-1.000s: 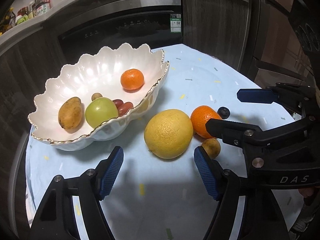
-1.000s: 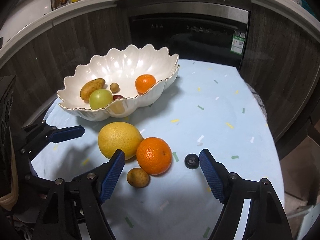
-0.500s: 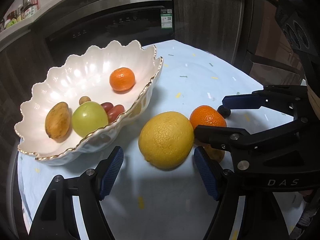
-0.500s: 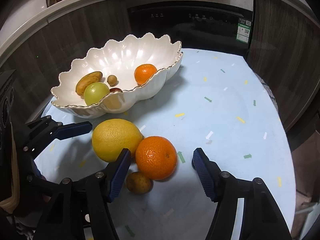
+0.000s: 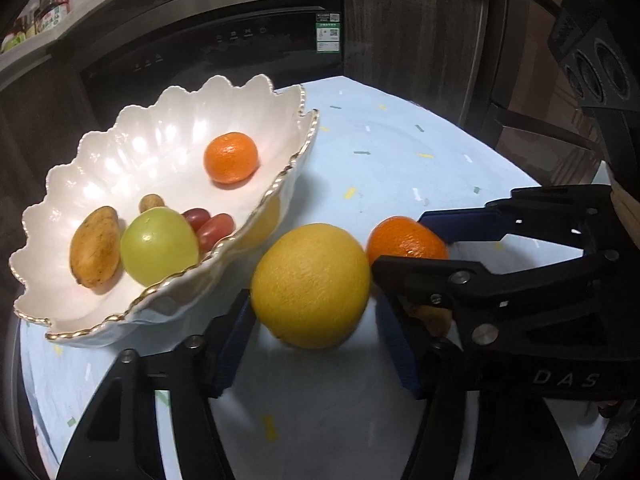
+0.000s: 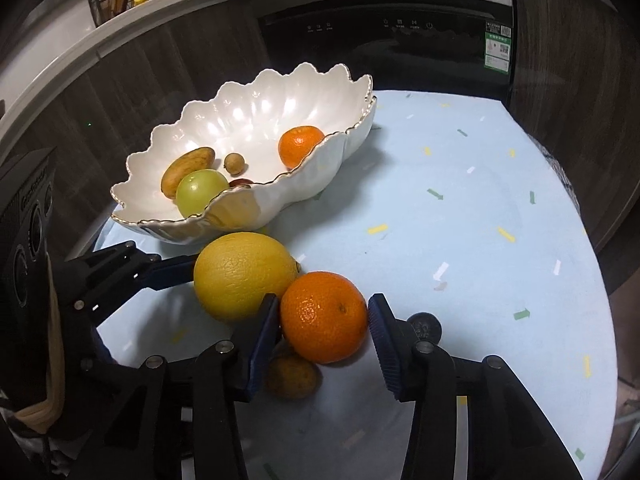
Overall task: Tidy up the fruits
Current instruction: 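Close the left gripper on the yellow grapefruit while the right gripper grasps the orange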
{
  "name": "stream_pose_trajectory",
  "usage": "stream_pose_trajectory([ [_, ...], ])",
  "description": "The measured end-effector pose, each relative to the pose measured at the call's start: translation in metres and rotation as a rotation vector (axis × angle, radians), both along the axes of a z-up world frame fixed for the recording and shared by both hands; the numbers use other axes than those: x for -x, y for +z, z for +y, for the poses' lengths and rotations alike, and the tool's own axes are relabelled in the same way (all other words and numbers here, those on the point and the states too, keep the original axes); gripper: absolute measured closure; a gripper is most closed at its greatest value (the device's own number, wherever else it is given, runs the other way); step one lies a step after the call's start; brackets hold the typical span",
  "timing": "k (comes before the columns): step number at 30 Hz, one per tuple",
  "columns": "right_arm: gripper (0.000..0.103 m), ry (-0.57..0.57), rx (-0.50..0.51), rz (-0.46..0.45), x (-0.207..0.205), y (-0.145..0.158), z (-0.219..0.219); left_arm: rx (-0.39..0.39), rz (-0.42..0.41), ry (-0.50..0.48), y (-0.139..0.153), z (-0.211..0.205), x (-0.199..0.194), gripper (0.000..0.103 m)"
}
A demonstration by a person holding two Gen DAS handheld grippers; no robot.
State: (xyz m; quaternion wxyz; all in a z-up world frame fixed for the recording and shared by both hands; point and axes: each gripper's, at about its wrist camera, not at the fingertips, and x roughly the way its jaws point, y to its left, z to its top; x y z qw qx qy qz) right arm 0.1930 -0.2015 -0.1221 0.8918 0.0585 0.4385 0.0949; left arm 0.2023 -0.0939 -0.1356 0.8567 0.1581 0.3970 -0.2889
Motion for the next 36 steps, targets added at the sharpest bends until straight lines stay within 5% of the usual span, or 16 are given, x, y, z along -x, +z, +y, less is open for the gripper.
stream_pose_trajectory([
  [36,0.059,-0.016,0.013,-0.058,0.029,0.024,0.004,0.048,-0.005,0.047,0.02,0.017,0.035,0.051],
])
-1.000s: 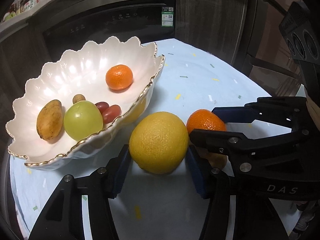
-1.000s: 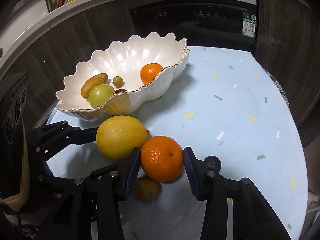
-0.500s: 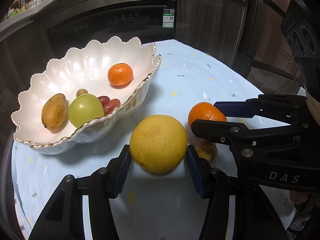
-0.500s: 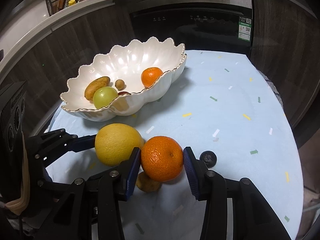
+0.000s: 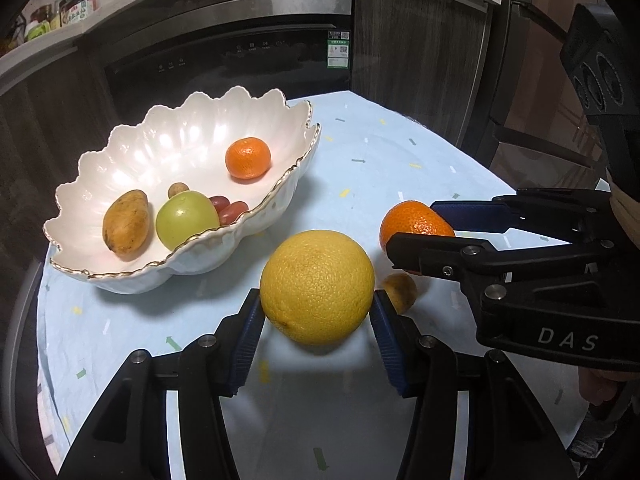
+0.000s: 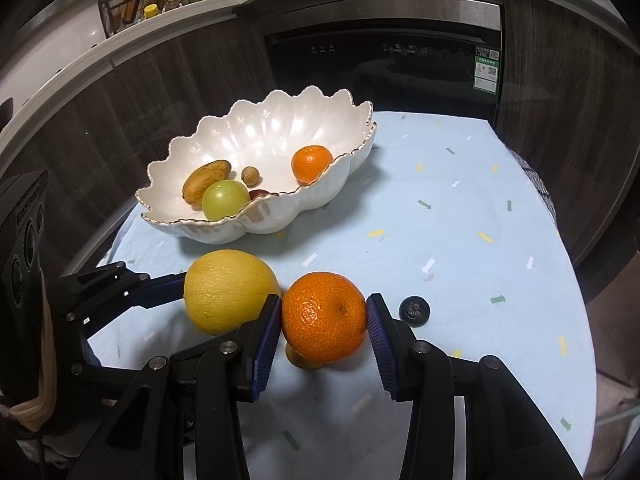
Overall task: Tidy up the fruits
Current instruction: 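Close the left gripper on the yellow grapefruit while the right gripper grasps the orange, then lift the grapefruit with the left gripper while the right gripper carries the orange over the bowl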
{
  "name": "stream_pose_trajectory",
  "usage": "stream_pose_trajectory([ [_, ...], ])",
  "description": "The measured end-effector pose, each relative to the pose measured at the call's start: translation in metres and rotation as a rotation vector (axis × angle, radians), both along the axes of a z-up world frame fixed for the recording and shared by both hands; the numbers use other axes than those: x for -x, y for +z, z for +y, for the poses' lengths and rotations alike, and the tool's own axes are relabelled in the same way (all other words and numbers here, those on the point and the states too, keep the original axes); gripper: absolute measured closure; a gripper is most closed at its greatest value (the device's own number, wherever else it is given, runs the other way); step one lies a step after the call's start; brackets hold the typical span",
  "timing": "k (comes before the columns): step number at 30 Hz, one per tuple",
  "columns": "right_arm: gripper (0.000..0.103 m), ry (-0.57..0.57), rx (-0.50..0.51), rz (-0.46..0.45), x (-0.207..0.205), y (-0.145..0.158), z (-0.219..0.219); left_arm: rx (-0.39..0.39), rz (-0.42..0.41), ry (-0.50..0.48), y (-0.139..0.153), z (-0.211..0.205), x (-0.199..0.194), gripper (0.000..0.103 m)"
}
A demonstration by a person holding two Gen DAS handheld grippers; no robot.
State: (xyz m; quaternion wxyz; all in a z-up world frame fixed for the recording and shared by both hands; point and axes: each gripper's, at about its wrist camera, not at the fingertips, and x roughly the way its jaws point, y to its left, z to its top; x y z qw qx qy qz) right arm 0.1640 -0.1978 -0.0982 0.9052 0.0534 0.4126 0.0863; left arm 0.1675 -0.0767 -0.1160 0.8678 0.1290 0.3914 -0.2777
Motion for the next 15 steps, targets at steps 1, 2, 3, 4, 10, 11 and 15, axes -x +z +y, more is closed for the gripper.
stream_pose_trajectory([
  [1,0.059,0.0,0.001,-0.003,0.001,0.001,0.0,0.0,-0.003,0.001,0.001,0.0,0.0,0.051],
  [2,0.059,0.001,0.001,-0.006,0.001,0.002,0.0,0.001,-0.005,0.003,0.002,0.001,0.002,0.051],
  [3,0.059,0.001,0.003,-0.009,0.002,0.004,0.001,0.002,-0.008,0.004,0.004,0.002,0.003,0.051],
  [4,0.059,0.002,0.006,-0.013,0.003,0.005,0.001,0.003,-0.012,0.005,0.006,0.002,0.004,0.051],
  [10,0.059,0.009,0.016,-0.041,0.008,0.019,0.005,0.014,-0.041,0.018,0.019,0.008,0.011,0.051],
  [11,0.059,0.01,0.018,-0.047,0.009,0.021,0.006,0.015,-0.046,0.02,0.021,0.009,0.012,0.051],
  [15,0.059,0.016,0.023,-0.069,0.012,0.032,0.01,0.023,-0.067,0.03,0.032,0.013,0.016,0.051],
])
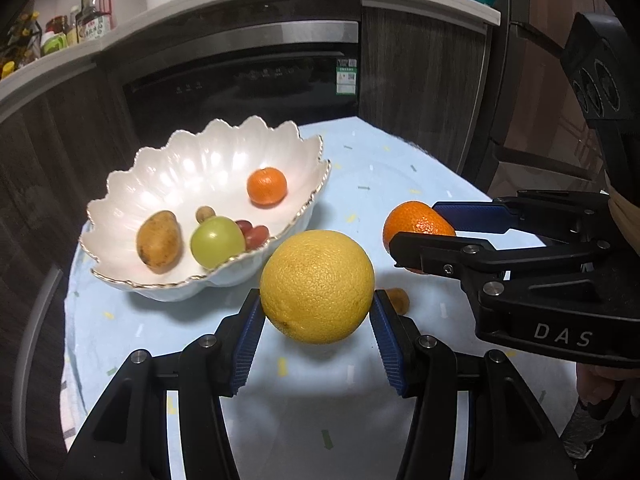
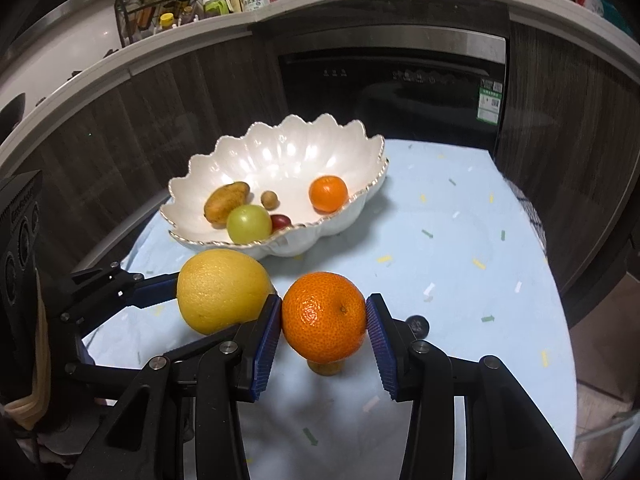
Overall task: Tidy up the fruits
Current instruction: 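Lift the grapefruit with the left gripper while the right gripper carries the orange over the bowl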
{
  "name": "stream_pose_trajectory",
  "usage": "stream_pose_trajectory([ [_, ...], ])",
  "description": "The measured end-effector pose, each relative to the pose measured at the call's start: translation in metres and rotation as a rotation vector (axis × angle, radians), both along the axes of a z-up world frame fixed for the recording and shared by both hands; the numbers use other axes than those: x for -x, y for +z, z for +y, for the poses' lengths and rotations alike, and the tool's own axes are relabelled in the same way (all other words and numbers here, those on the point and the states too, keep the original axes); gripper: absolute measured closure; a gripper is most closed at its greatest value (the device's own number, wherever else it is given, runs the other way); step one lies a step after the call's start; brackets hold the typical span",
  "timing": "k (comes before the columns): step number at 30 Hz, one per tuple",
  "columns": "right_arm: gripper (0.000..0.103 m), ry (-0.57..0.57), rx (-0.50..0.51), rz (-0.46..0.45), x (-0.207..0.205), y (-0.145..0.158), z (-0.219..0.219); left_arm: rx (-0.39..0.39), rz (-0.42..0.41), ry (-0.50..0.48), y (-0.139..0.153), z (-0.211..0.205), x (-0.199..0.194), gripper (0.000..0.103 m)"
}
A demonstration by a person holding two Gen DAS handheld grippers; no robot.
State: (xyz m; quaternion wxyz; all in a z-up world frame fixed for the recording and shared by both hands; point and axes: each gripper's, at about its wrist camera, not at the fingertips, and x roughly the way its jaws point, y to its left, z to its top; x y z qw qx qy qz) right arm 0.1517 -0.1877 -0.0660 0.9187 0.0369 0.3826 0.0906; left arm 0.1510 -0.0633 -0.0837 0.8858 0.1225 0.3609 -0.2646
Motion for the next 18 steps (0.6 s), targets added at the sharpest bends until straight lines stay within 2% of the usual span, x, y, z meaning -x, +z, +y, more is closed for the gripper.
stream_pose_trajectory([
  [18,0.059,0.035,0.019,-0.102,0.0,0.052,0.027,0.027,-0.085,0.074,0.048,0.034,-0.003,0.051],
])
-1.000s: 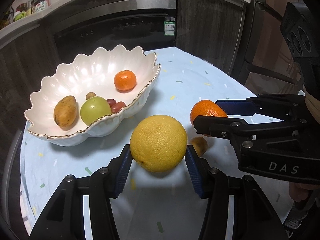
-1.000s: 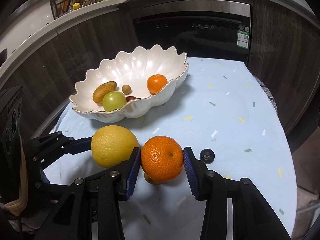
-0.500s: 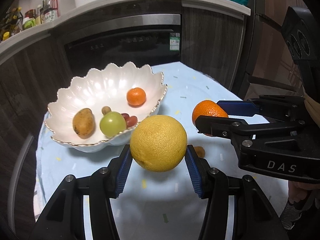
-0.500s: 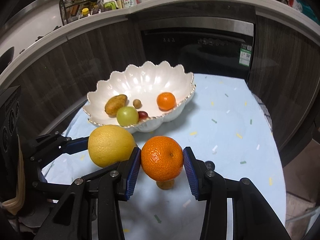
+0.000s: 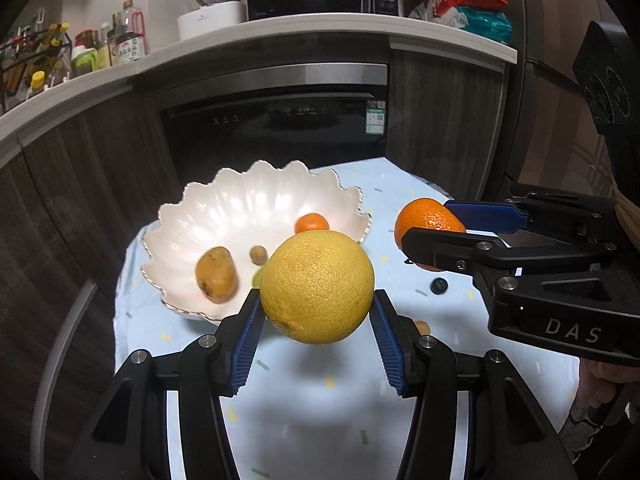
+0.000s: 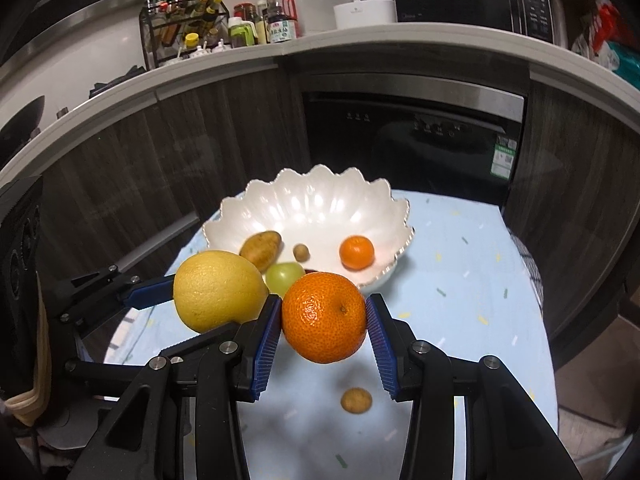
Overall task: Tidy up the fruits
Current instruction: 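Lift the grapefruit with the left gripper while the right gripper carries the orange over the bowl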
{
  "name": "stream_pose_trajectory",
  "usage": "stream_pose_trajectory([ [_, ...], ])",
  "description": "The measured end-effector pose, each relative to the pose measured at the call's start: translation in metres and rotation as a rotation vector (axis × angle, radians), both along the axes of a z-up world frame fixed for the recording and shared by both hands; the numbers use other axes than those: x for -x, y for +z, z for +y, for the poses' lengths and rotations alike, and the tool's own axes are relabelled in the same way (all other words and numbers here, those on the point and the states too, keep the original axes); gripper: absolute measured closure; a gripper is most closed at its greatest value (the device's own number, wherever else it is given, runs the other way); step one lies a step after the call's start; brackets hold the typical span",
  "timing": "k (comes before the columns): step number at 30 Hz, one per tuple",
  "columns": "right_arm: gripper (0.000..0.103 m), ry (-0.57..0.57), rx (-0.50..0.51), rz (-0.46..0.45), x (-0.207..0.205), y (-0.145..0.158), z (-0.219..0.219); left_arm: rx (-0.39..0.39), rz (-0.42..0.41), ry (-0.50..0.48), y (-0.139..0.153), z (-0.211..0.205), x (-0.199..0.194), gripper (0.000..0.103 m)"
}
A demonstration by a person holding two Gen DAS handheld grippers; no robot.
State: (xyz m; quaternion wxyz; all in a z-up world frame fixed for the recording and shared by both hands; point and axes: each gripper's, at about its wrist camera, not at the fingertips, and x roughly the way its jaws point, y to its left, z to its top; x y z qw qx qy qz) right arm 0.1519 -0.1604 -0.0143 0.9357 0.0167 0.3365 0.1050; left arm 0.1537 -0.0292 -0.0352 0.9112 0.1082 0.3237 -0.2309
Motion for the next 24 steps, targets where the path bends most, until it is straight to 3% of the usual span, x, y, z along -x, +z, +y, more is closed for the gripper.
stream_pose_trajectory([
  [11,0.059,0.006,0.005,-0.024,-0.019,0.017,0.008,0.02,-0.021,0.052,0.016,0.016,-0.021,0.051],
  [24,0.059,0.003,0.017,-0.015,-0.052,0.013,0.014,0.03,-0.018,0.096,0.014,0.029,-0.061,0.051],
])
